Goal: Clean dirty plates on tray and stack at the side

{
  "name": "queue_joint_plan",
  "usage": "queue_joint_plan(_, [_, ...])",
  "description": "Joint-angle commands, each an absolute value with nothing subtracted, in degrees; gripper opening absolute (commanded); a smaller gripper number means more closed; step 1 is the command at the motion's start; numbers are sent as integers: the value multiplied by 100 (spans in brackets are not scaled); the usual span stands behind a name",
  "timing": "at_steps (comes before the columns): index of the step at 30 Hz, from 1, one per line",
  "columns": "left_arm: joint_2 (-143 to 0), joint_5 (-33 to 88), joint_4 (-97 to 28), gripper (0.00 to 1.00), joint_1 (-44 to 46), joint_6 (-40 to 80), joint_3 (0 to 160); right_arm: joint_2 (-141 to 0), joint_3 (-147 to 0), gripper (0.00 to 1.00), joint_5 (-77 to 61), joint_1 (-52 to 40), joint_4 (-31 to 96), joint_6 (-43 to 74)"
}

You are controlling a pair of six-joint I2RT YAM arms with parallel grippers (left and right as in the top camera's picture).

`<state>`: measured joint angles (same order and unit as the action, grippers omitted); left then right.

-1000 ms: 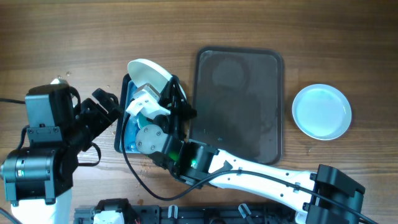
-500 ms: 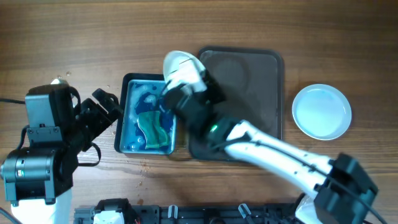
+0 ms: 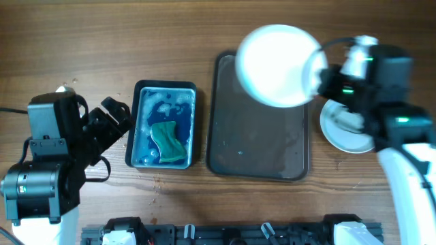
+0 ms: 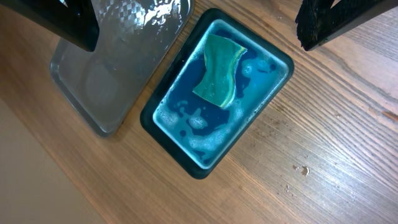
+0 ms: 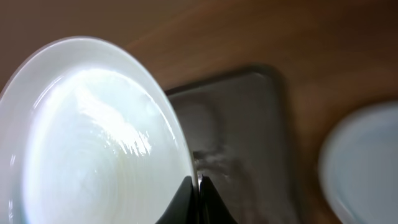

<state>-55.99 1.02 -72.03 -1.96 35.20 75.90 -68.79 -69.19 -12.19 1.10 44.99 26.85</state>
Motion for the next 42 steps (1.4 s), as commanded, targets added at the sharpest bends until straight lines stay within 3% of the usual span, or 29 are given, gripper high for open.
queue_joint_plan(1, [-5605, 167, -7188, 100, -226, 3476, 7640, -7087, -6772, 4, -1304, 1551, 4919, 2641])
queue_joint_plan(8, [-5605, 167, -7188, 100, -226, 3476, 7640, -8044, -6300, 4, -993, 3267, 5046, 2550])
queue_joint_plan(15, [-5603, 167, -7188, 100, -226, 3474, 7640, -9063, -6139, 6, -659, 3570, 5194, 2388])
queue_joint_plan(17, [-5605, 169, -7188, 100, -226, 3476, 7640, -9100, -6139, 33, -589, 3570, 5240, 2401])
queue_joint_plan(20, [-5605, 167, -7185, 100, -226, 3476, 7640, -8945, -6206, 54, -786, 3553, 5321, 2401])
queue_joint_plan(28, [-5605, 167, -7188, 100, -226, 3476, 7640, -7157, -6278, 55, -2764, 2696, 5417, 1485])
queue_joint_plan(34, [-5612, 167, -7185, 100, -226, 3476, 7640, -5542, -6278, 56, -5205, 1356, 5260, -215])
queue_joint_plan(35, [-5612, 169, -7185, 100, -226, 3474, 7640, -5258, -6278, 58, -5258, 1085, 5264, -187])
queue_joint_plan(37, [-5627, 169, -7185, 100, -226, 3476, 7640, -4899, -6278, 100, -5236, 773, 5282, -75])
queue_joint_plan(42, [-5636, 167, -7188, 100, -226, 3476, 7640, -4204, -6278, 100, -5234, 423, 5426, 683])
